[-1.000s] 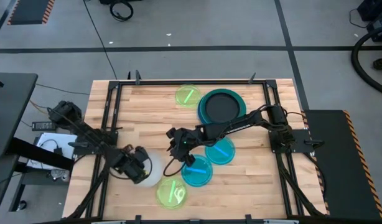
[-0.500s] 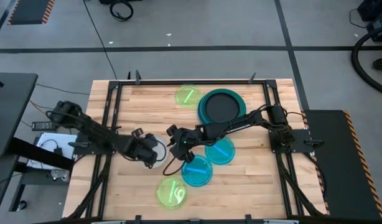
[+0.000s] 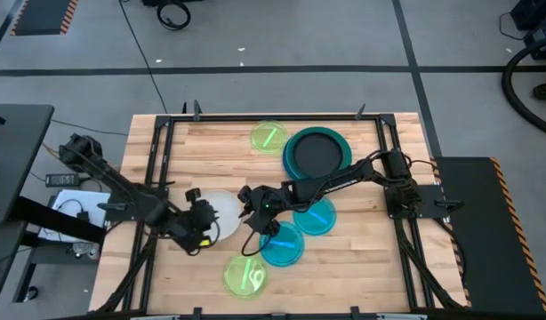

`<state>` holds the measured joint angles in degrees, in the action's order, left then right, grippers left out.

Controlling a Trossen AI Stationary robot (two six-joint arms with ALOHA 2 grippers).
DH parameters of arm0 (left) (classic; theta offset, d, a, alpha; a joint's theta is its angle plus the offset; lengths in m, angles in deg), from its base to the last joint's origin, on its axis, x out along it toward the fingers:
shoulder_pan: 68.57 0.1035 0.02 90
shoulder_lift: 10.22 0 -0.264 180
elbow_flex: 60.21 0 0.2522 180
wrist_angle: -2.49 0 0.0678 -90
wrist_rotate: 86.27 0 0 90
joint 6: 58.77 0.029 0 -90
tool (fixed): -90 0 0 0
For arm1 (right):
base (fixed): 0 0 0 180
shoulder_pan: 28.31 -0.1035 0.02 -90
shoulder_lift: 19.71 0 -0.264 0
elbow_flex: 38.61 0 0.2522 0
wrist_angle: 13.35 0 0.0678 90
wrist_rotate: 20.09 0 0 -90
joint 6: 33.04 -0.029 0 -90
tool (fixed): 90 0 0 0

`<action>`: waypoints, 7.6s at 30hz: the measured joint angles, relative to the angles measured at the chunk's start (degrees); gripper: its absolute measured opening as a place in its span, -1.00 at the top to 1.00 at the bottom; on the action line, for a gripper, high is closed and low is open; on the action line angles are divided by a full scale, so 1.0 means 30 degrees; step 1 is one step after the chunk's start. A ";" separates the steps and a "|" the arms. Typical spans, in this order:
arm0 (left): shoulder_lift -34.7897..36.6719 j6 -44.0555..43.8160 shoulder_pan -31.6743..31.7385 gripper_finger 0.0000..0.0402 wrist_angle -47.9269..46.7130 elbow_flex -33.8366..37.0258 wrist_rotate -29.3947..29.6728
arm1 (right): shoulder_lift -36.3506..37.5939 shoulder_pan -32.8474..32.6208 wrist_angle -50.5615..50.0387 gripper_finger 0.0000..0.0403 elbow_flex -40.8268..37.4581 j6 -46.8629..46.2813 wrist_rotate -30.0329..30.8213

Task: Stack plastic plates
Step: Stack the white plate on top of the black plate, then stack the right light blue plate on top of the white plate

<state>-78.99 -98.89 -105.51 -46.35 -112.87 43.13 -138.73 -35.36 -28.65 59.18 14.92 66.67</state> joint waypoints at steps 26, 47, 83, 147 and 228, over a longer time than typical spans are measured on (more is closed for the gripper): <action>0.2724 0.1387 0.1838 0.61 -0.1147 0.0001 0.1973 | -0.5034 -0.0007 -0.2080 0.39 0.5638 -0.0423 -0.2541; 0.2680 0.0165 0.1957 0.60 -0.0110 -0.0006 -0.0881 | -0.5923 0.1136 -0.4963 0.73 0.6190 -0.1073 -0.1322; 0.2818 1.3290 0.2645 0.60 1.2593 0.1859 0.1346 | -0.0739 -0.0140 -1.4038 0.91 0.6176 -0.7105 0.8076; 0.3314 1.2109 0.5796 0.60 2.0571 0.7498 0.0974 | 0.7755 0.4860 -0.9240 0.62 -0.9618 -1.6580 0.7757; 0.3307 1.7096 0.8958 0.60 1.9964 0.7469 -0.2836 | 0.6572 -0.6255 -1.3356 0.41 -0.5629 -2.3746 0.6731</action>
<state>-69.07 -47.60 -78.63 13.54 -90.46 34.62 -119.02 -54.12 -68.72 42.30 -56.31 86.87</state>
